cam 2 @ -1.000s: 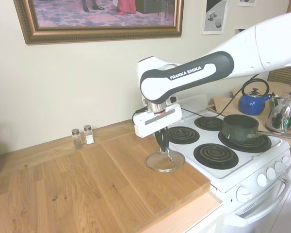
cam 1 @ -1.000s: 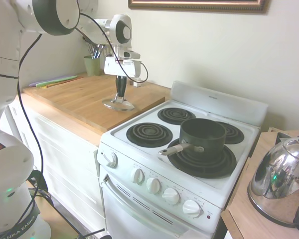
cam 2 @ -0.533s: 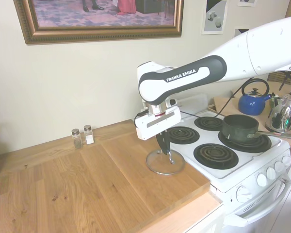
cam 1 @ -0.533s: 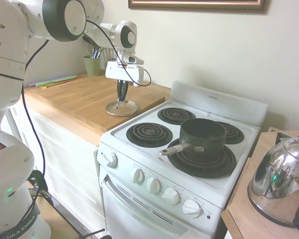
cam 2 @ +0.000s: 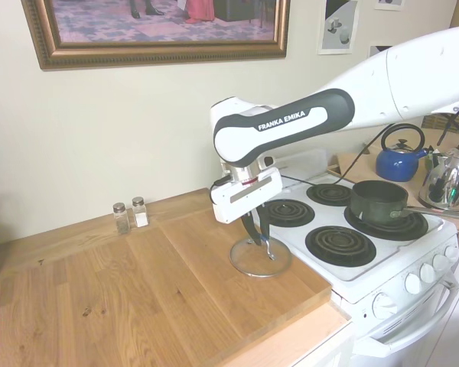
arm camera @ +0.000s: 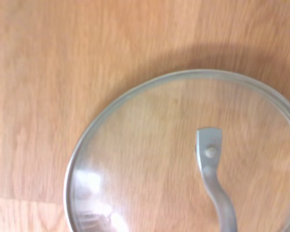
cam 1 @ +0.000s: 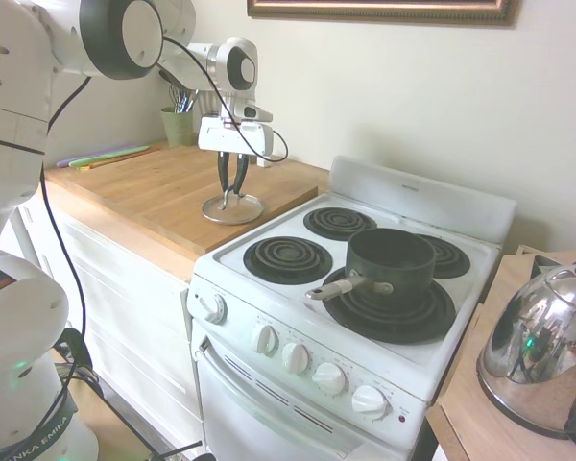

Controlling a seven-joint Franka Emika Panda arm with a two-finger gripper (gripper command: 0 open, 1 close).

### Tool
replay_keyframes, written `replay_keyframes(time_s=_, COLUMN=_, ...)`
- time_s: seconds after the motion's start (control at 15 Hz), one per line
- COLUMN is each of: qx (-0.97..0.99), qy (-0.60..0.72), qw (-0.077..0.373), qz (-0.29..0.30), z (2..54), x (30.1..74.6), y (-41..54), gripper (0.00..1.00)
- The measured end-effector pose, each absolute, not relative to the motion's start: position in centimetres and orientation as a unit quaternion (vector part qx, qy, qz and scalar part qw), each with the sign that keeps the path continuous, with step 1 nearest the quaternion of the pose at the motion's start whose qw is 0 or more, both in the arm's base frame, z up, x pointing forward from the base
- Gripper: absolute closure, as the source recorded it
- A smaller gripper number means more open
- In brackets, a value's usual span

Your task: Uncover the lid of the pot

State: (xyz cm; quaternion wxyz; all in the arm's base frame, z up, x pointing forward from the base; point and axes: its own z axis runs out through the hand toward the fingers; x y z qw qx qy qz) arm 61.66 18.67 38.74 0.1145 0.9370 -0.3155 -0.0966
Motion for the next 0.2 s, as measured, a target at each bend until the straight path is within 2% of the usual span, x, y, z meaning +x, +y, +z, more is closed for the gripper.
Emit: replay_keyframes(time_s=0.2, qx=0.943, qy=-0.312, qw=0.115, qz=-0.033, z=41.0, x=61.0, y=20.0, gripper=0.00)
